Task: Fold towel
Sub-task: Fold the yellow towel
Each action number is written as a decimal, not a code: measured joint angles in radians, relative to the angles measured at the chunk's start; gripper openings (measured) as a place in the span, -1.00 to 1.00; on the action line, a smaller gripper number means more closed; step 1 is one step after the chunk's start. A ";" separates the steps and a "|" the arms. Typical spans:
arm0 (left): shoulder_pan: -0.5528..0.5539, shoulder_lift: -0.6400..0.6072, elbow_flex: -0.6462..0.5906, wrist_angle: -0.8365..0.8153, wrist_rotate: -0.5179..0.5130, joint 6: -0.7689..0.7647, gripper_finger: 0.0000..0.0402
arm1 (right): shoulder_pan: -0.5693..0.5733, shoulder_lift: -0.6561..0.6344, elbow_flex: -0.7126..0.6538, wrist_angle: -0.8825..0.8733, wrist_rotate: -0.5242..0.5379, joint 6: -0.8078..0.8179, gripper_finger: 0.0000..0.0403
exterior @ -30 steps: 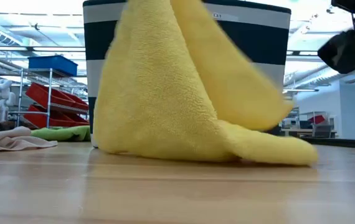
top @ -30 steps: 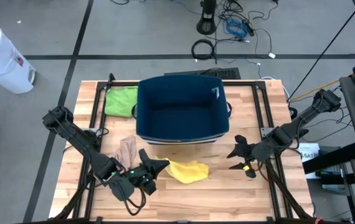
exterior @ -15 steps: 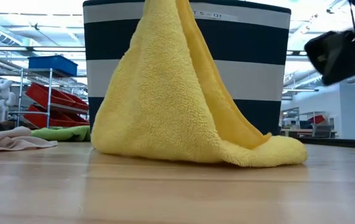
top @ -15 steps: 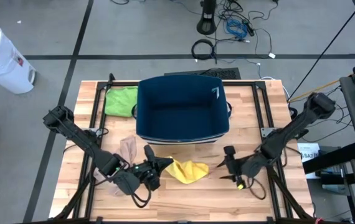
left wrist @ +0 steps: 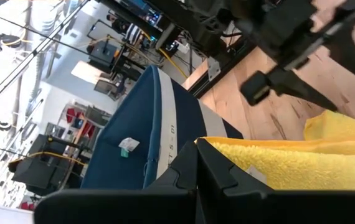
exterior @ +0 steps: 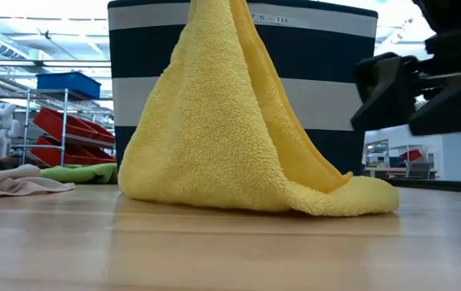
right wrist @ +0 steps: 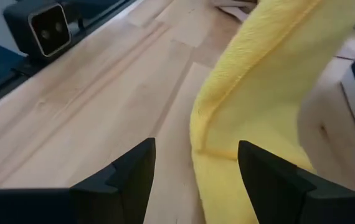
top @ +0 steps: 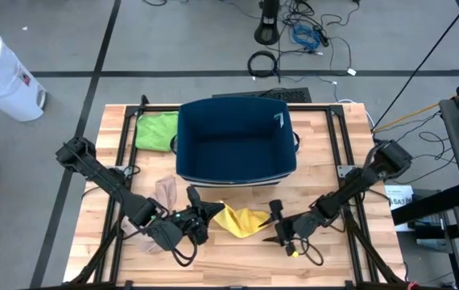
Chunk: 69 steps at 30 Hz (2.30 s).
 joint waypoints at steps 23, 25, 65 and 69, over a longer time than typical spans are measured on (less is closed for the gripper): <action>0.013 0.000 0.001 -0.001 0.003 -0.005 -1.00 | -0.033 0.177 0.201 -0.209 0.116 -0.002 -0.51; 0.015 0.000 0.001 -0.001 0.008 -0.005 -1.00 | -0.033 0.177 0.201 -0.210 0.116 -0.002 -0.63; -0.014 -0.008 0.001 0.222 0.023 0.199 -1.00 | 0.022 -0.301 0.200 -0.600 0.108 -0.042 -1.00; -0.032 -0.018 0.001 0.319 -0.027 0.316 -1.00 | 0.038 -0.472 0.200 -0.706 0.106 -0.043 -1.00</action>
